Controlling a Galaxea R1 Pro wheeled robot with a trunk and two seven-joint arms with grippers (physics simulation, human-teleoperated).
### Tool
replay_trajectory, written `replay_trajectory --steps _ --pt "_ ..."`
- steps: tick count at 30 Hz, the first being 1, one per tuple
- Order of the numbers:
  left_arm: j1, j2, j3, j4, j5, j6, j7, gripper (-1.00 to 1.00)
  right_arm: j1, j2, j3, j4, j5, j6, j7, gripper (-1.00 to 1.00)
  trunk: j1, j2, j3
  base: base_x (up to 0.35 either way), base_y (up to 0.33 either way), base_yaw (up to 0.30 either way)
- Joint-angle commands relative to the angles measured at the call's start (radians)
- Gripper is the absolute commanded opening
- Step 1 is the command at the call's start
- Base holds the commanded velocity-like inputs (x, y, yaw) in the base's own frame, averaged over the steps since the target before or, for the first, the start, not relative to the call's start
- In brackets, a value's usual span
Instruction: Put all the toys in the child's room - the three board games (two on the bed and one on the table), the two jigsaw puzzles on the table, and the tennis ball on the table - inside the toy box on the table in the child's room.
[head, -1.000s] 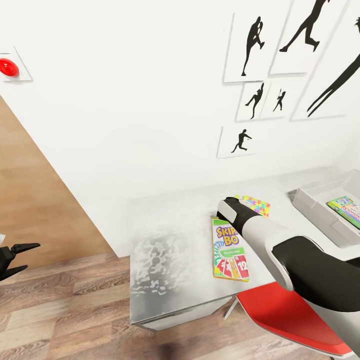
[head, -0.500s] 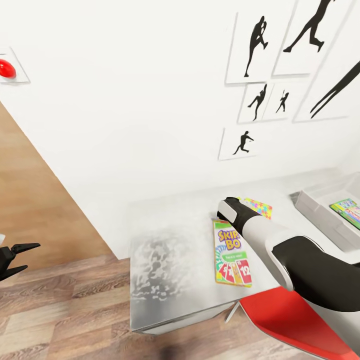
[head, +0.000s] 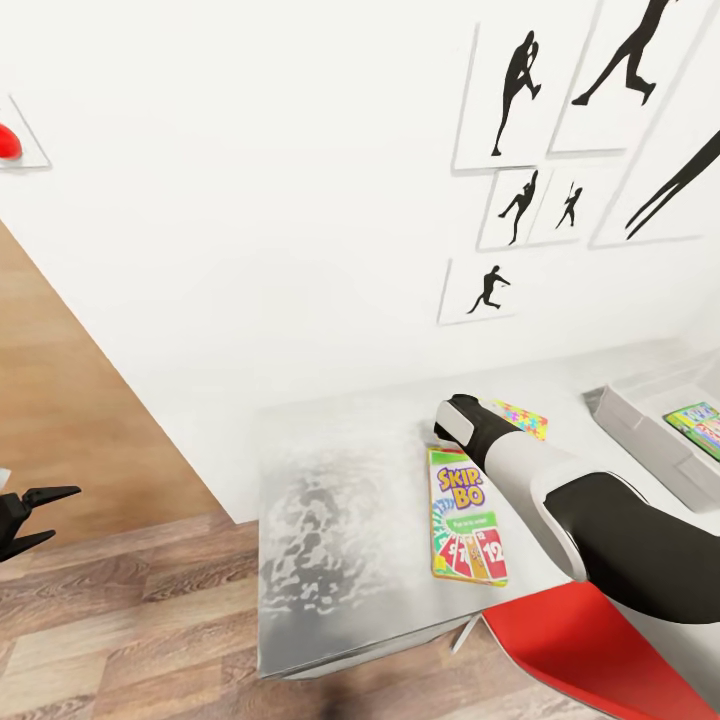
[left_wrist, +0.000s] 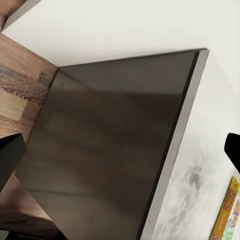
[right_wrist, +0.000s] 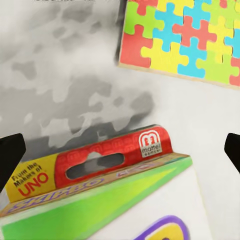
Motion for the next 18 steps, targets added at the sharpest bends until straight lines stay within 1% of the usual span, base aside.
replay_trajectory --steps 1,15,18 --pt "-0.001 0.000 0.001 0.000 -0.010 0.004 -0.010 1.00 -0.001 0.000 0.008 -0.001 -0.006 0.008 -0.004 1.00 0.001 -0.002 -0.002 0.004 0.000 0.000" --pt "-0.001 0.001 0.003 0.000 -0.010 0.005 -0.012 1.00 0.000 0.000 0.008 -0.001 -0.006 0.009 -0.001 1.00 0.001 -0.002 -0.002 0.001 0.000 0.000" --pt "-0.001 0.001 0.003 0.001 -0.010 0.005 -0.012 1.00 0.000 0.000 0.008 -0.001 -0.007 0.009 0.000 1.00 0.012 -0.023 -0.011 0.000 0.000 0.000"
